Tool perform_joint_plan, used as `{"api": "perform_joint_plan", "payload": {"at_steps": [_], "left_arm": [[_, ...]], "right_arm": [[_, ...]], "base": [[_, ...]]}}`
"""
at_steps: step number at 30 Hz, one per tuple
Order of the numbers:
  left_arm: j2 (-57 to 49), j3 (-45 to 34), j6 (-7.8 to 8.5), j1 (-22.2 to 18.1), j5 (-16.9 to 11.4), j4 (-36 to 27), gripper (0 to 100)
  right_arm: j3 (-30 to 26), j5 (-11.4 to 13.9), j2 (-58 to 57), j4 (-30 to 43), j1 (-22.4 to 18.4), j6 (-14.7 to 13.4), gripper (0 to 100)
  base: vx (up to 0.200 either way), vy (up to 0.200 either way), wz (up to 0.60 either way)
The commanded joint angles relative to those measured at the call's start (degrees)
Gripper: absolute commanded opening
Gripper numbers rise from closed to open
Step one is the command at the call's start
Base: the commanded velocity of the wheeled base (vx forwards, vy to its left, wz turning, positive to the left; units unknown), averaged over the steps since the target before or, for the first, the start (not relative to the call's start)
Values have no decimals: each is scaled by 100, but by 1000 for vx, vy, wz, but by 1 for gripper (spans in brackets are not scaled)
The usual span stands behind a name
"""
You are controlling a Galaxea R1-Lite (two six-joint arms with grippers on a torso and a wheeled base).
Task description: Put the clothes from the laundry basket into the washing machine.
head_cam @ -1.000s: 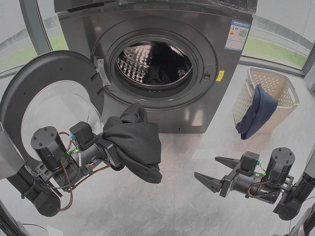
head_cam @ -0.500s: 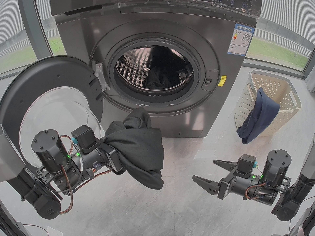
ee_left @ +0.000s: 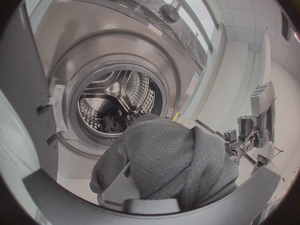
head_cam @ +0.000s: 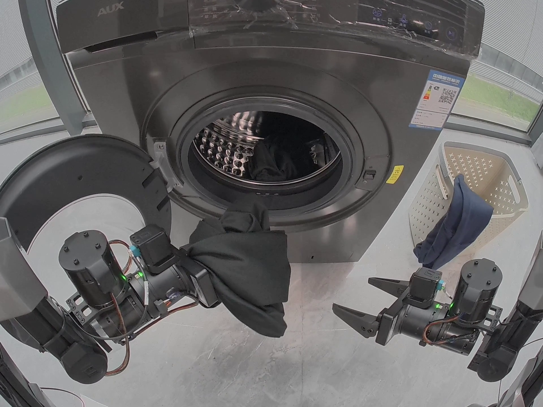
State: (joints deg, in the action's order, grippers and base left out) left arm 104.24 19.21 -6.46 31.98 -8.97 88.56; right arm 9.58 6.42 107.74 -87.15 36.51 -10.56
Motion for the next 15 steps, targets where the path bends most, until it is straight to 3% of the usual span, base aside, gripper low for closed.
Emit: {"api": "perform_joint_plan", "payload": {"at_steps": [1,6,14,15], "left_arm": [[26,-5,-4,37,1,3,0],[61,4,-4,230,10,3,0],[202,241,-31,362,27,3,0],[404,434,-92,362,45,-6,0]], "right_arm": [[0,8,1,-4,5,1,100],[-9,8,-7,-4,49,1,100],[-9,-1,-43,-4,172,1,100],[9,-1,-43,-4,242,1,100]], "base": [[200,0,0],[200,0,0],[0,0,0],[0,0,0]]}}
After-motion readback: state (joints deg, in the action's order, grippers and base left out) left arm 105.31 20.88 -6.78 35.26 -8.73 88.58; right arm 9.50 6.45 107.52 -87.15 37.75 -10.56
